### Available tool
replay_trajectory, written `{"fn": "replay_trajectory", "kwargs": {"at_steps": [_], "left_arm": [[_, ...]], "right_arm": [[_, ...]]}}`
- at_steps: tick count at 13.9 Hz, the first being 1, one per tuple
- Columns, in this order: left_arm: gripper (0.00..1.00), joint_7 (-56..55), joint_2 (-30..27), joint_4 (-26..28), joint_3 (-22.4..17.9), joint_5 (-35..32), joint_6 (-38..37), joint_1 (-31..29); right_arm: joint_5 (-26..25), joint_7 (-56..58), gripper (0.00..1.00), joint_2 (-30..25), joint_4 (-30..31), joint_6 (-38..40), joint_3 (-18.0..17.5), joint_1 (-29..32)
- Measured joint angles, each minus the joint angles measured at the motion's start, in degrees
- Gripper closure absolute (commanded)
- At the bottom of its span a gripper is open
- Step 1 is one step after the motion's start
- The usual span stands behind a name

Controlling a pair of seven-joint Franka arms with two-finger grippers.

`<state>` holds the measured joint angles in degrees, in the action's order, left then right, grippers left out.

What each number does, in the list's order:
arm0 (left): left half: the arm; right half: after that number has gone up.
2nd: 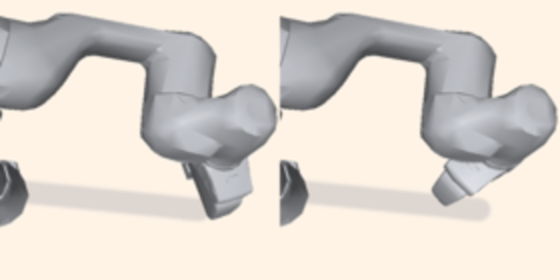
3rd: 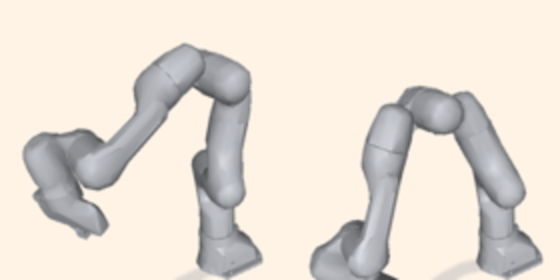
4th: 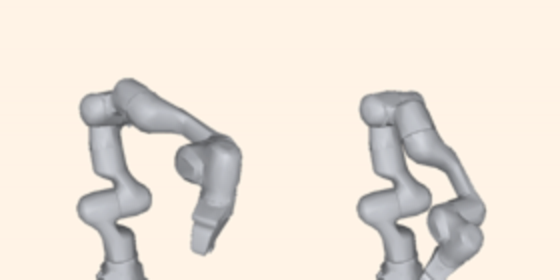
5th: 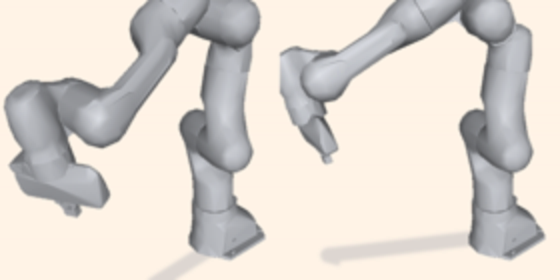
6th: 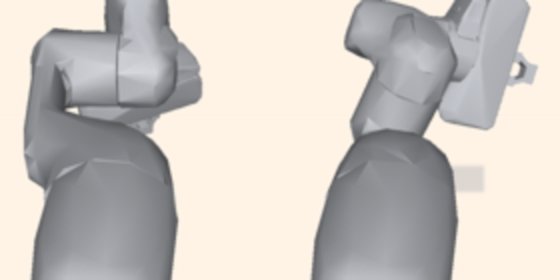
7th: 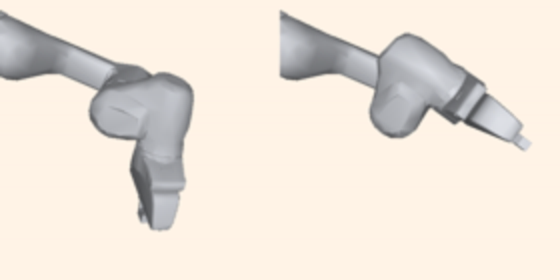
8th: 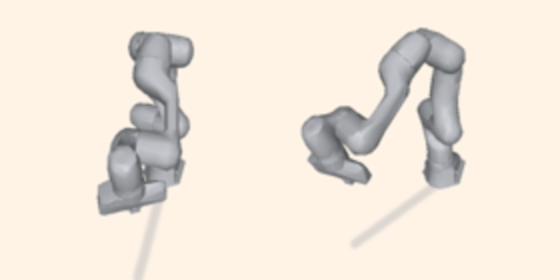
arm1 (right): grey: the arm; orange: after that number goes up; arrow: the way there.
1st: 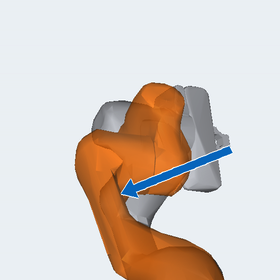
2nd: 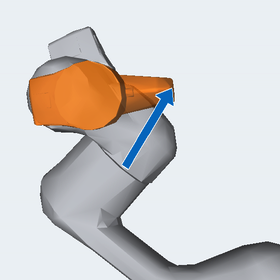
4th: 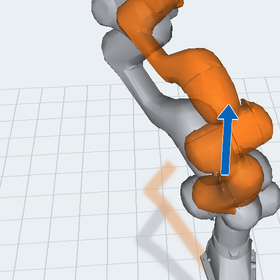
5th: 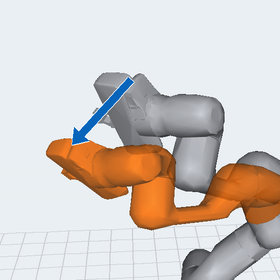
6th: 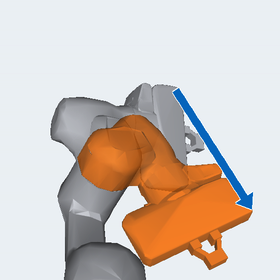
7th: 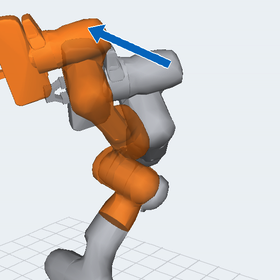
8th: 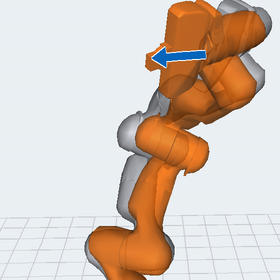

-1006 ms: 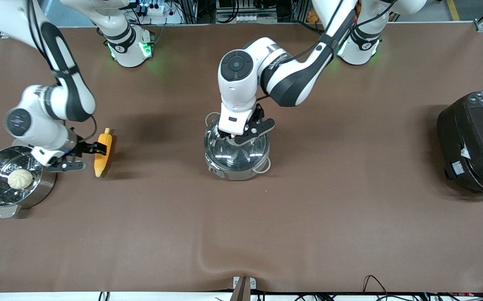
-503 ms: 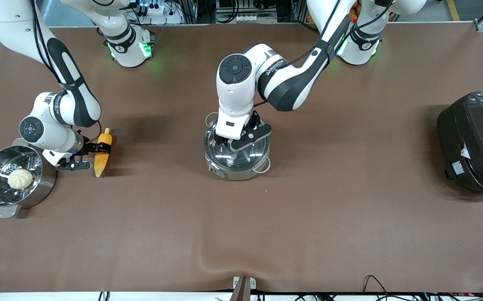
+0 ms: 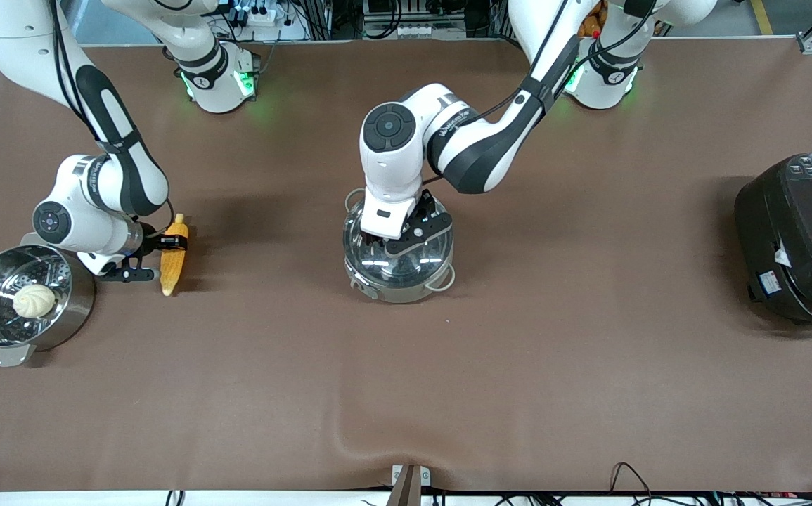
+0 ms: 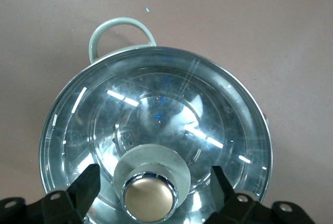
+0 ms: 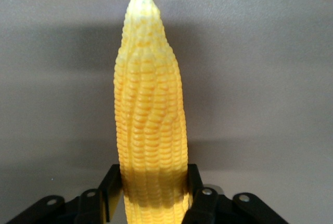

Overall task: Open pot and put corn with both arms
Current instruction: 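Close the right gripper on the yellow corn and lift it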

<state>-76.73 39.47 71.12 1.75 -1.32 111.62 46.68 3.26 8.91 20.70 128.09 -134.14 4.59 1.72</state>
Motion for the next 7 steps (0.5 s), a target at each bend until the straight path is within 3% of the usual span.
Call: {"fn": "replay_trajectory", "kwargs": {"at_steps": [3, 7], "left_arm": [[0.22, 0.00, 0.30, 0.03, 0.03, 0.00, -0.07, 0.24], [0.26, 0.00, 0.83, 0.03, 0.03, 0.00, -0.07, 0.35]], "right_arm": [[0.08, 0.88, 0.78, -0.13, -2.71, 3.83, -0.24, -0.03], [1.23, 1.01, 0.77, -1.88, -14.27, 20.03, -0.95, -0.23]]}}
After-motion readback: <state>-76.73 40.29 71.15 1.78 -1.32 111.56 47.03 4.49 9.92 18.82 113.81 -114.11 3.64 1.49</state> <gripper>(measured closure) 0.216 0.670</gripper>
